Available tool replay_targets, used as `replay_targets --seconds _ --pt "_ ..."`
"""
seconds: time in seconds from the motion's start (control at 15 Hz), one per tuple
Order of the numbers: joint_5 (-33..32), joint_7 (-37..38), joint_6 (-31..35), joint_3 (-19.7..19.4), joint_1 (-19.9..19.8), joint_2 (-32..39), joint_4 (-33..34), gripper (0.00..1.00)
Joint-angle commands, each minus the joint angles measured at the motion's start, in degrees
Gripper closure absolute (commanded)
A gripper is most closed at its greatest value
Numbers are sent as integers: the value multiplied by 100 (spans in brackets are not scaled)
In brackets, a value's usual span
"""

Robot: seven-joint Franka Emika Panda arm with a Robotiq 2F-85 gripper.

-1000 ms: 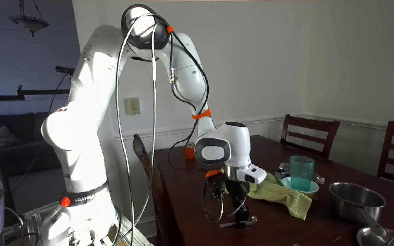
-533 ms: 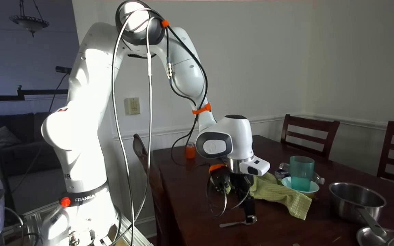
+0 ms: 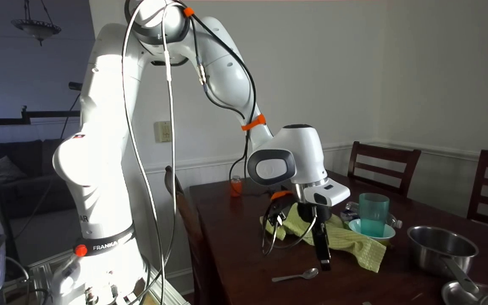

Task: Move the cutlery to the left

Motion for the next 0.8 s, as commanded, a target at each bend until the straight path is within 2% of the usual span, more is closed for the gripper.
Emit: replay_targets --seconds 0.0,0.13,0.2,0.67,0.73 --pt "-101 987 -18 -648 311 235 221 0" --pt "-25 1463 -79 -900 401 416 337 0" --pt "-44 991 -12 -637 222 154 139 0" --pt "-43 1028 -12 -637 238 210 159 0" --pt "-18 1236 -70 -727 289 389 296 0"
